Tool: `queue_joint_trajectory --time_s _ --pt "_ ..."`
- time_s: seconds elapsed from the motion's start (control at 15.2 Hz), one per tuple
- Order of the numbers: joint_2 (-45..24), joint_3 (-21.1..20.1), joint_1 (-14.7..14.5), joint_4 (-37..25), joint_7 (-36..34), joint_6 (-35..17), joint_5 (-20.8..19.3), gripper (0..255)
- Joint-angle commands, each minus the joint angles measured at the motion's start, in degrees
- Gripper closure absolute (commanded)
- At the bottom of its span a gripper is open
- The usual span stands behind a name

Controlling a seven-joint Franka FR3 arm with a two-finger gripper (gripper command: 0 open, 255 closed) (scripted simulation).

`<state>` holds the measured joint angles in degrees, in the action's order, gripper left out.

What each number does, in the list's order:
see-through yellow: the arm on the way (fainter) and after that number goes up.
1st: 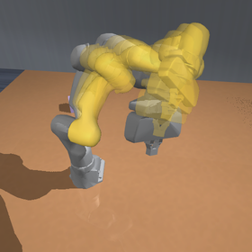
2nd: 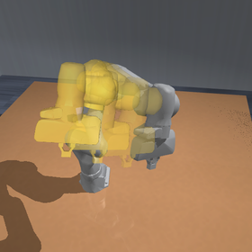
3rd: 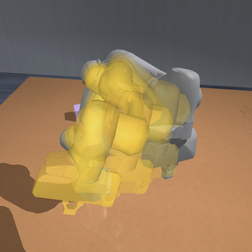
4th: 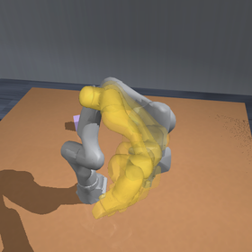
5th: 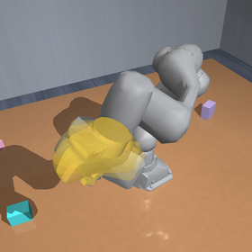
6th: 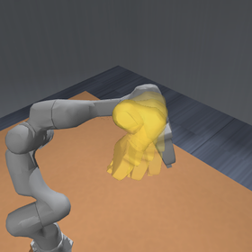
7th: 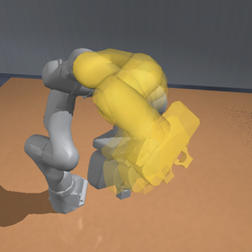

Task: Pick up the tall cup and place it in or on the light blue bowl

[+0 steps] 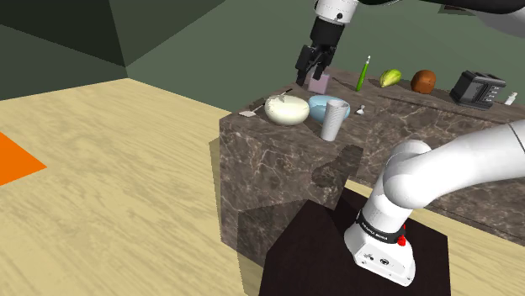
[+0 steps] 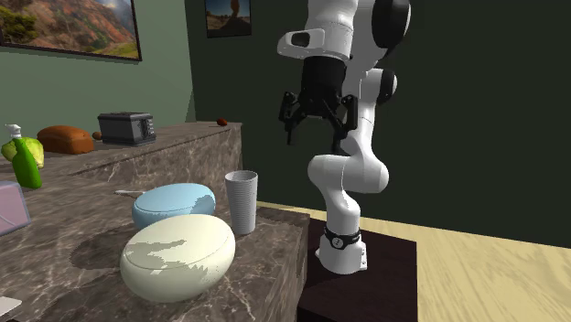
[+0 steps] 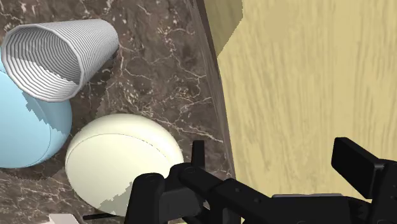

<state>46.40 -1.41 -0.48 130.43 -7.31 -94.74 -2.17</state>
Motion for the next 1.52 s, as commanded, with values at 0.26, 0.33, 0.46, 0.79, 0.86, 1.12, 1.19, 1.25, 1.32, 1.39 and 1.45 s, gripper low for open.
queue_joint_trajectory --time_s 0.26,0.33,0.46,0.79,0.86,1.12,1.19,1.25,1.32,1.39,1.45 --pt "-0.7 3.0 3.1 2.7 -0.2 -1.1 -2.3 0" --pt "-1.0 3.8 3.9 3.3 -0.3 -1.4 -2.9 0" --pt "-1.5 5.3 5.5 4.6 -0.4 -2.0 -4.2 0" --pt "-3.0 9.2 9.7 7.2 -0.8 -3.5 -7.5 0" --pt "-3.4 10.0 10.6 7.7 -0.8 -3.9 -8.2 0" --pt "-4.3 12.0 12.7 9.5 -1.1 -5.4 -10.0 0" --pt "-4.3 12.1 12.7 10.3 -1.1 -6.1 -10.1 0" --pt "-4.3 12.3 12.8 11.1 -1.1 -6.9 -10.2 0" --pt "-4.3 12.4 12.8 11.8 -1.1 -7.7 -10.3 0" --pt "-4.3 12.5 12.9 12.6 -1.2 -8.4 -10.5 0" --pt "-4.3 12.7 12.9 13.3 -1.2 -9.2 -10.6 0"
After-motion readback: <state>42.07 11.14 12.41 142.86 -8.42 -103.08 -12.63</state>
